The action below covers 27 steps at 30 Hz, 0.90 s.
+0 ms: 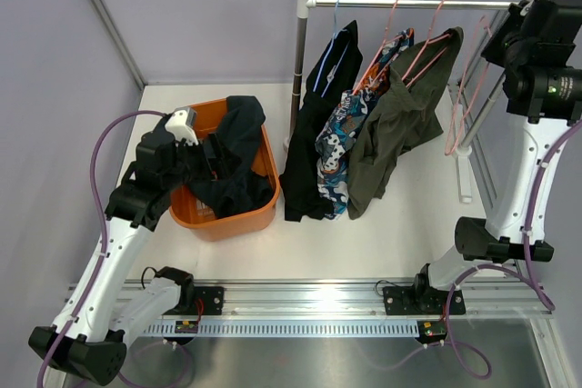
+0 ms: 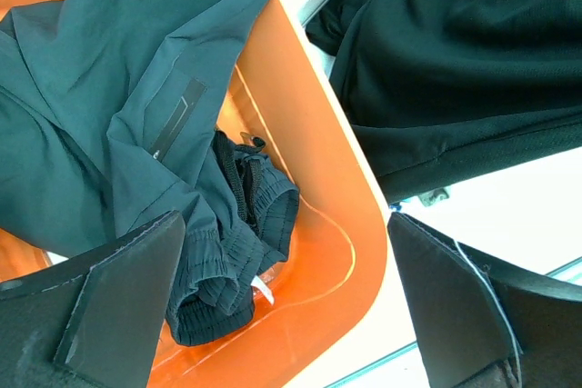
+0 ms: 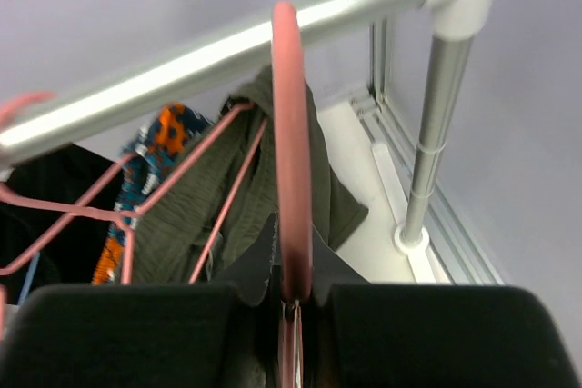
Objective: Remove the shorts from the hanger
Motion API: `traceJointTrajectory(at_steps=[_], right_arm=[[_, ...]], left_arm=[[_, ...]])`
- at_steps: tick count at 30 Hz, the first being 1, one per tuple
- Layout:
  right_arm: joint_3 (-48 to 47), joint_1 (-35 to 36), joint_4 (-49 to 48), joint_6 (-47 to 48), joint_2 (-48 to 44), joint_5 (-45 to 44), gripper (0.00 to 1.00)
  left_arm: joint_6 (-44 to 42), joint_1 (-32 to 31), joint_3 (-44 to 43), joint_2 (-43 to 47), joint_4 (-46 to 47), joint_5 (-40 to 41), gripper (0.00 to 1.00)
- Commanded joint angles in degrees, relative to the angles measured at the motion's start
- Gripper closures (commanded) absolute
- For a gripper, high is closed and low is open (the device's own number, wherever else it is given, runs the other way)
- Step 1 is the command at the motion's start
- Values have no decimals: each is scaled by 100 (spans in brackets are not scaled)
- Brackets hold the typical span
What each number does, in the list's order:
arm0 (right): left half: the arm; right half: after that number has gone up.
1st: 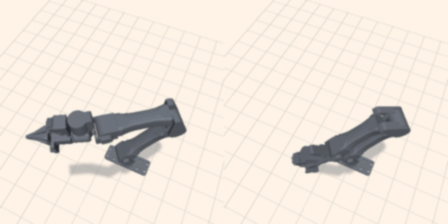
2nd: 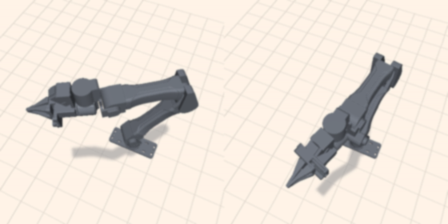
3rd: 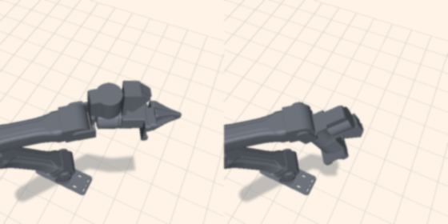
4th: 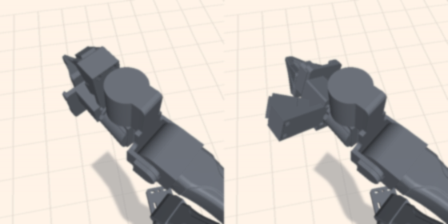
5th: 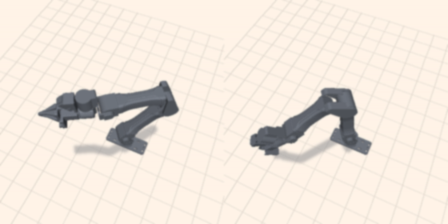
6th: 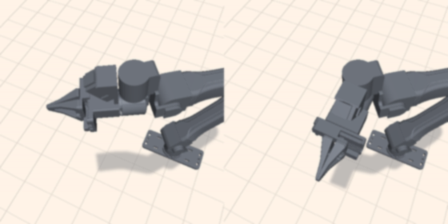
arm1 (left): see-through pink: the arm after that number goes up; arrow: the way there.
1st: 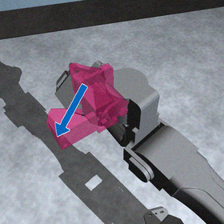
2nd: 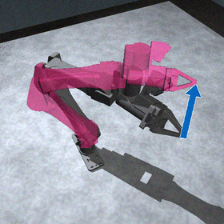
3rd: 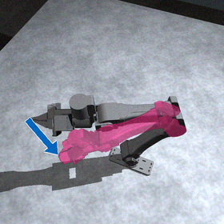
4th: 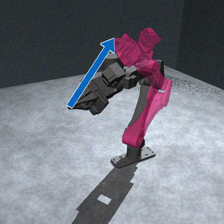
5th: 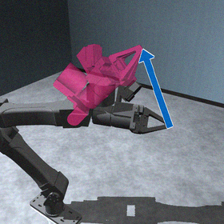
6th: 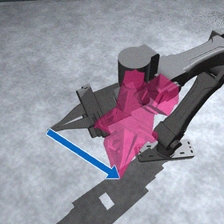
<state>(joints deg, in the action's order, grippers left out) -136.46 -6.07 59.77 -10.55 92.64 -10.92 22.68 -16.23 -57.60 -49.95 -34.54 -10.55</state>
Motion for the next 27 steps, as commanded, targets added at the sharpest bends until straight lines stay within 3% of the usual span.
traceJointTrajectory(at_steps=[1, 13, 27], right_arm=[[-547, -17, 70, 193, 69, 72, 100], [-1040, -17, -350, 501, 931, 547, 100], [-391, -17, -633, 835, 1169, -104, 100]], left_arm=[[-44, -3, 12, 56, 246, -193, 1], [-105, -3, 3, 74, 229, -185, 1], [-106, -3, 83, -6, 352, -255, 1]])
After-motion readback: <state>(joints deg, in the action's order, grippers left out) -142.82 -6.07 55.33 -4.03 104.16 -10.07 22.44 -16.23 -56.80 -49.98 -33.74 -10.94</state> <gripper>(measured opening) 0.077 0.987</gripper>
